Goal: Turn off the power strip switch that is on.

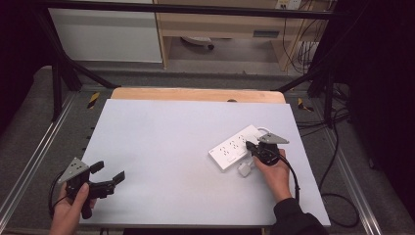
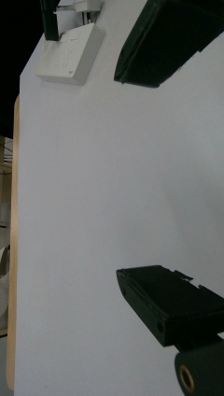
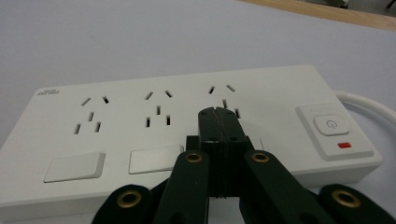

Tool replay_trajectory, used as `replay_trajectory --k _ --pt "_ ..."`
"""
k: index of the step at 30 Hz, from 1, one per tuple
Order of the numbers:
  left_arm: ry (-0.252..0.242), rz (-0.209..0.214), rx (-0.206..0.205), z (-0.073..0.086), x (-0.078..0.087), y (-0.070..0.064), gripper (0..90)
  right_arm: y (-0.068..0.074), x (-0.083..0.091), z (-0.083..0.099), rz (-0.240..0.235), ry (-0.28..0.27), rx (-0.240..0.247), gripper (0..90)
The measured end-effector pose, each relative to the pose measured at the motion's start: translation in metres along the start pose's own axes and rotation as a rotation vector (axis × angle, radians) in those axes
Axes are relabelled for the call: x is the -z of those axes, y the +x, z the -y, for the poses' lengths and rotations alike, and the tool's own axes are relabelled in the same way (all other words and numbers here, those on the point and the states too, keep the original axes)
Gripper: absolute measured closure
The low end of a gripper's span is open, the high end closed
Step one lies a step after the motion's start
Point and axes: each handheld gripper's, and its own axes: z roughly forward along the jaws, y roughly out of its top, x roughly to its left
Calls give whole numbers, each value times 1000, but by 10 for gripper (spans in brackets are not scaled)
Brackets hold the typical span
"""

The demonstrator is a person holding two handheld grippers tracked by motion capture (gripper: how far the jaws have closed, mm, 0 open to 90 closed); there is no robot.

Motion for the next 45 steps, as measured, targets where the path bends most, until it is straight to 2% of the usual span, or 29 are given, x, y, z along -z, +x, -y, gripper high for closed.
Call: replay_trajectory --k 14,45 --pt "-2 3 0 0 0 0 57 3 -2 0 -7 14 5 900" --pt "-2 6 -4 0 0 0 57 1 -2 -1 -4 5 8 900"
